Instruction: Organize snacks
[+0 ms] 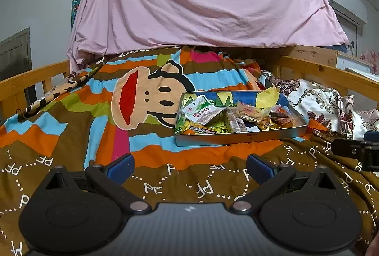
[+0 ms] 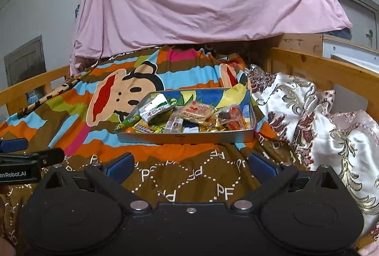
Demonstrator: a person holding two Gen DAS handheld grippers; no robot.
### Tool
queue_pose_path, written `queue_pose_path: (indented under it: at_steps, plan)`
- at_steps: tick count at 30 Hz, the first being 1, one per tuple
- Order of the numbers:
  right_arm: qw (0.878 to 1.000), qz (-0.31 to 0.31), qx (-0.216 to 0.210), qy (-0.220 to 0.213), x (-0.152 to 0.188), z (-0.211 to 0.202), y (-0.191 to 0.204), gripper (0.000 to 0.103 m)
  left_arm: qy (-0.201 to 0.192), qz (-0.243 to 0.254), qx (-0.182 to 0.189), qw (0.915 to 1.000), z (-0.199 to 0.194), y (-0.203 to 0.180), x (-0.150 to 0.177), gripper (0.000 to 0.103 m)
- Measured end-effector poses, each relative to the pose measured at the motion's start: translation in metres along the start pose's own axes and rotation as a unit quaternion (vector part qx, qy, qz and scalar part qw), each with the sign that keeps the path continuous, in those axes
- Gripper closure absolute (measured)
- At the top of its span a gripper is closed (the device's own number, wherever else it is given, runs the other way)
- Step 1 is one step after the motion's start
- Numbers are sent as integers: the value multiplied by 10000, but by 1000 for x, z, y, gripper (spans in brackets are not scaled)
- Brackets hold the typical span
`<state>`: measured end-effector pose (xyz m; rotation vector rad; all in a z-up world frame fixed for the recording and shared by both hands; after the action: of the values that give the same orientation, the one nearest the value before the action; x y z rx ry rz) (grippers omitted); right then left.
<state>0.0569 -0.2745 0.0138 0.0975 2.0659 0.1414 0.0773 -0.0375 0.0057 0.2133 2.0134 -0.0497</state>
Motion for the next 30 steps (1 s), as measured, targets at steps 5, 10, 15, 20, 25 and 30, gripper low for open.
queue_pose_path:
  at_steps: [5, 10, 15, 20, 25, 30]
  plan:
    - [9999, -140, 16, 64, 5, 1, 5, 1, 57, -41, -34, 10000, 2, 3, 2, 1]
    - [9997, -168, 59, 174, 8, 5, 6, 1, 108, -87, -66, 9999, 3, 6, 5, 1]
    - [9994, -191, 77, 271, 11, 8, 6, 1, 125, -134, -98, 9998, 4, 8, 6, 0]
    - [9991, -242, 79, 324, 12, 10, 8, 1, 131, -151, -108, 9997, 4, 9, 6, 1]
    - [9990, -244, 82, 363, 12, 12, 7, 1, 136, -151, -106, 9997, 4, 9, 6, 1]
    - [9989, -241, 88, 381, 13, 13, 7, 1, 139, -151, -104, 9997, 4, 9, 6, 1]
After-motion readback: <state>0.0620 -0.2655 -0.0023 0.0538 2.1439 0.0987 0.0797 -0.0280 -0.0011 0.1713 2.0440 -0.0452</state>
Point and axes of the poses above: each gripper's, at about its wrist camera, not at the fingertips, and z roughly the way its jaws point, y to its left, x to its underside, the point moved 6 cm from there along z, roughly the way its jaws point, and after that the axes turned 3 degrees about z, right-handed, at the moved point
